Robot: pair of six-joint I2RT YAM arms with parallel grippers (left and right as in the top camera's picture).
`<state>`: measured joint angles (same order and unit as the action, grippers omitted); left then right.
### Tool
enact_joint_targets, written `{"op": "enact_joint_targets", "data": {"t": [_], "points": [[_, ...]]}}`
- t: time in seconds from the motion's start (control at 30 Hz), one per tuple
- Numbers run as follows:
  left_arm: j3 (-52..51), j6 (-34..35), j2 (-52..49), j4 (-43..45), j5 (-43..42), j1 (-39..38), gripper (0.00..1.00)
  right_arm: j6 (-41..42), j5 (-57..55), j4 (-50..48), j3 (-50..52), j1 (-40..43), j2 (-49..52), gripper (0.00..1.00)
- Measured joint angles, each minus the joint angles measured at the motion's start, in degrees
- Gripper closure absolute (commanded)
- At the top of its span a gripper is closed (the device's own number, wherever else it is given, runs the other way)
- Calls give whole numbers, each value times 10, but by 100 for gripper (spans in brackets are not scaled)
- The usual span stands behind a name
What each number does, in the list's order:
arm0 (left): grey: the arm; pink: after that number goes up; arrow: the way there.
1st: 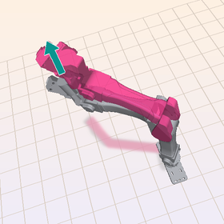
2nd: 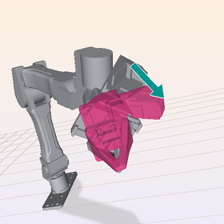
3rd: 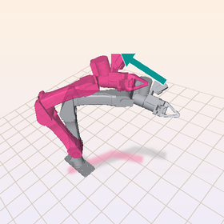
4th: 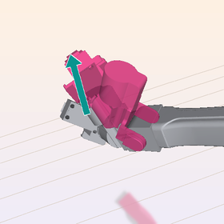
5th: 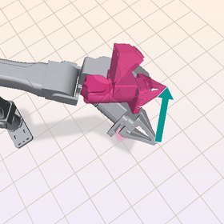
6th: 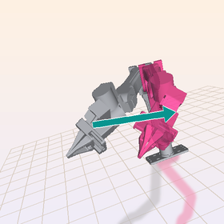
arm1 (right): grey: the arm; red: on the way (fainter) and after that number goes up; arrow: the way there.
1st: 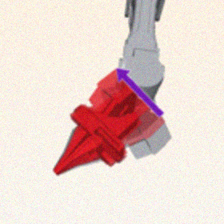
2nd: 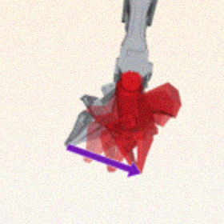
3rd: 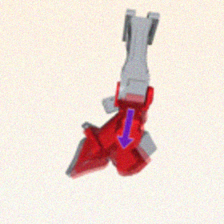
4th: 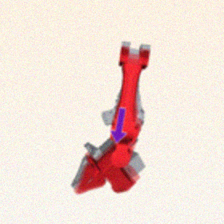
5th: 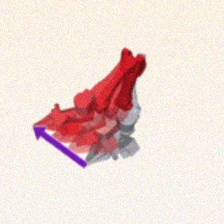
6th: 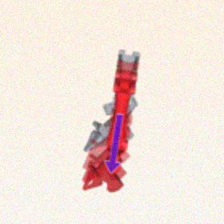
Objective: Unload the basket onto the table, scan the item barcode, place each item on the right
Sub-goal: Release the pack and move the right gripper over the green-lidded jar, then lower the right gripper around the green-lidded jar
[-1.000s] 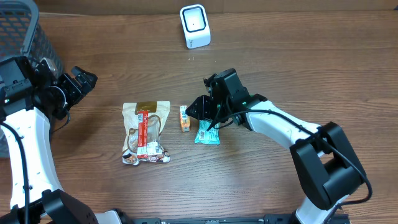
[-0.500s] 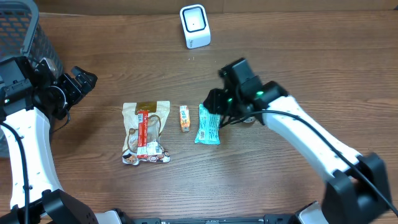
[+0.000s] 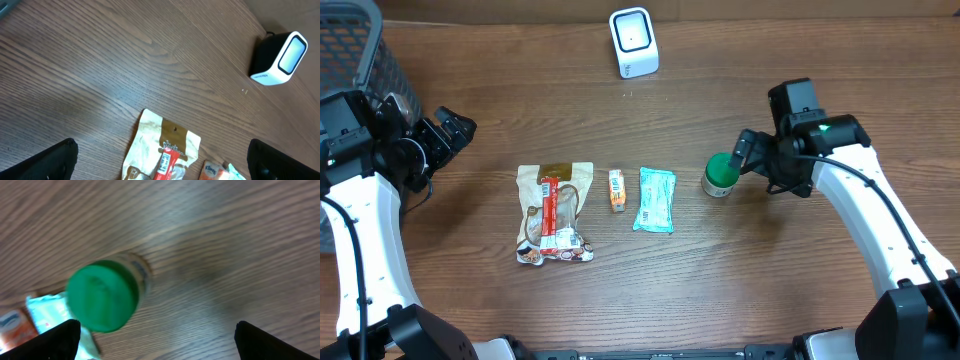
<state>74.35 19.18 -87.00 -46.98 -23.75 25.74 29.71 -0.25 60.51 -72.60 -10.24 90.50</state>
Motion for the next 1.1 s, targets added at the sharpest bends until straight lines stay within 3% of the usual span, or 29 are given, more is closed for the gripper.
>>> {"op": "enact_joint_targets", "data": {"t": [0.37, 1.1], "points": [[0, 0, 0, 0, 0, 0, 0, 15, 44, -54, 3, 3, 0, 0], [0, 0, 0, 0, 0, 0, 1, 26, 39, -67, 3, -1, 0, 0]]}}
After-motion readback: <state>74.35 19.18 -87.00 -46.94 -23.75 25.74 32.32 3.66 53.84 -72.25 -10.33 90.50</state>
